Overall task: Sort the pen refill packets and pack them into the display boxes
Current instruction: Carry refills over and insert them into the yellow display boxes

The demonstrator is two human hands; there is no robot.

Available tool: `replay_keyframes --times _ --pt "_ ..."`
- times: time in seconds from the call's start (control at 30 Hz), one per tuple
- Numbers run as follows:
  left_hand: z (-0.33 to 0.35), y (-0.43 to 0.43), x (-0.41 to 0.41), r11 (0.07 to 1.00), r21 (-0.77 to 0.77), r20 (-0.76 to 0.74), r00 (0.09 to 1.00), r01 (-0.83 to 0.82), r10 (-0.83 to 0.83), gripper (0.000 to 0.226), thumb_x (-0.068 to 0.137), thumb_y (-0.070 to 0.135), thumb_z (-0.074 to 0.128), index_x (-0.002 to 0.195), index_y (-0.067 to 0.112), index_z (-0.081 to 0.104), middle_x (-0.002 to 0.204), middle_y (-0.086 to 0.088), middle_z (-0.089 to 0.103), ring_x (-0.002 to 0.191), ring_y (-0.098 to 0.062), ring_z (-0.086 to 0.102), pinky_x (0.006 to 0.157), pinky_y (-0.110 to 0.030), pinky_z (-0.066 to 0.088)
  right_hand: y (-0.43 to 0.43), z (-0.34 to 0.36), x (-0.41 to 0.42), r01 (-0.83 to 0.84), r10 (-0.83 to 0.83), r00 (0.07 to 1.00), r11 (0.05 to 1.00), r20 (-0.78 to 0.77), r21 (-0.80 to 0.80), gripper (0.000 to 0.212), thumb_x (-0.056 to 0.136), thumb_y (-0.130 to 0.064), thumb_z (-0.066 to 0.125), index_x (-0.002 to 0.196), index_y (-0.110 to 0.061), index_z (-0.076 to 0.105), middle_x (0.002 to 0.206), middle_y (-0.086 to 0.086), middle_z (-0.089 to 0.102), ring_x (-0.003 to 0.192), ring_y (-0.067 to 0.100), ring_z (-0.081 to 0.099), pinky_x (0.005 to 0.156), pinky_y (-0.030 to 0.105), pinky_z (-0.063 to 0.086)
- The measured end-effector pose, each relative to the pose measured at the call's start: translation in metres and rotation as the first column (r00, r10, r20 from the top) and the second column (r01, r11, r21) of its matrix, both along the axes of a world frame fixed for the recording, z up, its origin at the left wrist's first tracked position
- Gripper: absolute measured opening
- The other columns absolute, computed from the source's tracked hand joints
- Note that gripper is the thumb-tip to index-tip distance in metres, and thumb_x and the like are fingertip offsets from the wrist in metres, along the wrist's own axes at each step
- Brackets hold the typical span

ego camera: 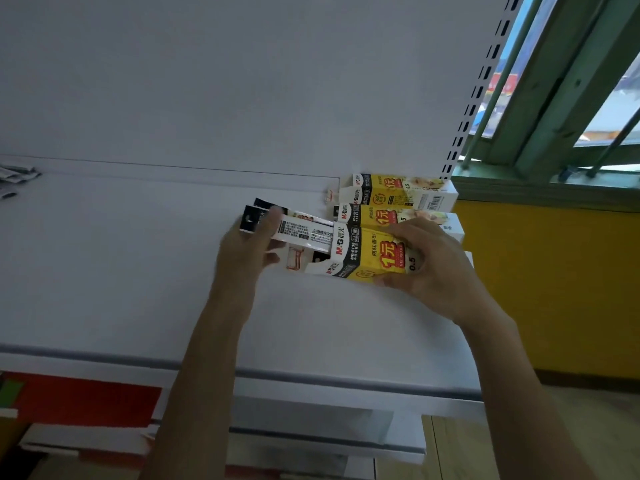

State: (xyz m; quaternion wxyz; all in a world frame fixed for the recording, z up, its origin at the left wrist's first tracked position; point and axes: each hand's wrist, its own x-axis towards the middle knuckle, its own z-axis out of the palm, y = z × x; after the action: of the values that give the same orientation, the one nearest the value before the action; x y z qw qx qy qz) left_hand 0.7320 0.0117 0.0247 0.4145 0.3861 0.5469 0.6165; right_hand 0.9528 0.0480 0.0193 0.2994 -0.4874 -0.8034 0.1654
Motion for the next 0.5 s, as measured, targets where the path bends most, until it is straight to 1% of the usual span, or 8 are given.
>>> replay_keyframes --times 0.03,0.1,0.17,0.23,0.33,0.37,0.43,0.5 --pt "0.002 0.0 -0.007 0.999 0.029 0.018 0.999 -0.038 0.037 0.006 0.087 0.028 0.057 0.091 0.024 0.06 0.084 0.007 0.069 0.076 -0.006 0.066 0.062 -0.017 0.05 0.0 0.0 0.002 0.001 -0.001 1.0 1.0 0.006 -0.004 0.068 0.06 -0.022 0.085 0.122 -0.018 0.057 0.108 -0.012 0.047 0.108 0.016 0.049 0.096 0.042 0.043" --pt "0.004 -0.002 -0.017 0.995 0.09 -0.104 0.993 -0.04 0.05 0.012 0.087 0.012 0.06 0.089 0.023 0.063 0.081 0.01 0.07 0.077 -0.006 0.068 0.061 -0.014 0.051 -0.001 0.0 0.003 0.006 -0.006 1.0 1.0 0.021 -0.016 0.069 0.06 -0.023 0.085 0.122 -0.017 0.056 0.108 -0.013 0.045 0.109 0.017 0.049 0.097 0.043 0.042" --pt "0.002 -0.001 -0.016 0.994 0.109 -0.209 0.977 -0.022 0.045 0.017 0.082 0.004 0.065 0.081 0.021 0.067 0.071 0.012 0.071 0.073 -0.005 0.069 0.061 -0.014 0.052 -0.001 -0.001 0.001 0.006 -0.005 1.0 1.0 0.022 -0.018 0.068 0.06 -0.022 0.085 0.121 -0.014 0.057 0.11 -0.009 0.048 0.11 0.018 0.049 0.099 0.044 0.04" --pt "0.001 0.002 -0.006 0.996 0.089 -0.224 0.975 0.006 0.014 0.02 0.077 -0.001 0.068 0.075 0.019 0.069 0.064 0.01 0.07 0.066 -0.006 0.067 0.06 -0.018 0.054 0.001 -0.001 -0.005 -0.004 0.004 1.0 1.0 -0.001 -0.003 0.067 0.06 -0.022 0.085 0.121 -0.013 0.058 0.112 -0.003 0.053 0.109 0.018 0.05 0.098 0.04 0.041" --pt "-0.008 0.006 0.013 0.995 0.03 -0.34 0.937 0.1 -0.084 0.021 0.072 0.001 0.072 0.076 0.022 0.072 0.069 0.008 0.072 0.066 -0.006 0.067 0.063 -0.019 0.052 0.002 -0.001 -0.013 -0.034 0.033 0.999 0.999 0.037 0.039 0.065 0.06 -0.023 0.085 0.118 -0.012 0.059 0.112 0.0 0.056 0.106 0.017 0.05 0.092 0.028 0.035" --pt "-0.011 0.008 0.016 0.993 0.002 -0.38 0.918 0.12 -0.11 0.02 0.072 0.004 0.072 0.078 0.023 0.073 0.073 0.008 0.073 0.069 -0.005 0.067 0.064 -0.018 0.051 0.003 -0.002 -0.014 -0.037 0.035 0.998 0.998 0.048 0.046 0.064 0.06 -0.022 0.085 0.117 -0.012 0.06 0.112 0.001 0.057 0.106 0.017 0.05 0.092 0.028 0.035" --pt "-0.011 0.008 0.015 0.988 -0.052 -0.411 0.899 0.142 -0.151 0.015 0.075 0.01 0.07 0.083 0.023 0.073 0.075 0.008 0.073 0.065 -0.001 0.066 0.057 -0.012 0.046 0.003 -0.003 -0.013 -0.04 0.038 0.999 0.998 0.037 0.046 0.063 0.059 -0.021 0.085 0.116 -0.012 0.06 0.114 0.001 0.058 0.107 0.018 0.051 0.094 0.032 0.037" --pt "-0.009 0.007 0.006 0.985 -0.068 -0.338 0.926 0.156 -0.17 0.013 0.081 0.011 0.067 0.083 0.022 0.072 0.073 0.007 0.073 0.065 -0.002 0.067 0.056 -0.011 0.048 0.004 -0.004 -0.01 -0.034 0.033 0.999 0.999 0.033 0.037 0.064 0.059 -0.022 0.085 0.117 -0.014 0.059 0.114 -0.001 0.058 0.108 0.017 0.05 0.096 0.034 0.038"
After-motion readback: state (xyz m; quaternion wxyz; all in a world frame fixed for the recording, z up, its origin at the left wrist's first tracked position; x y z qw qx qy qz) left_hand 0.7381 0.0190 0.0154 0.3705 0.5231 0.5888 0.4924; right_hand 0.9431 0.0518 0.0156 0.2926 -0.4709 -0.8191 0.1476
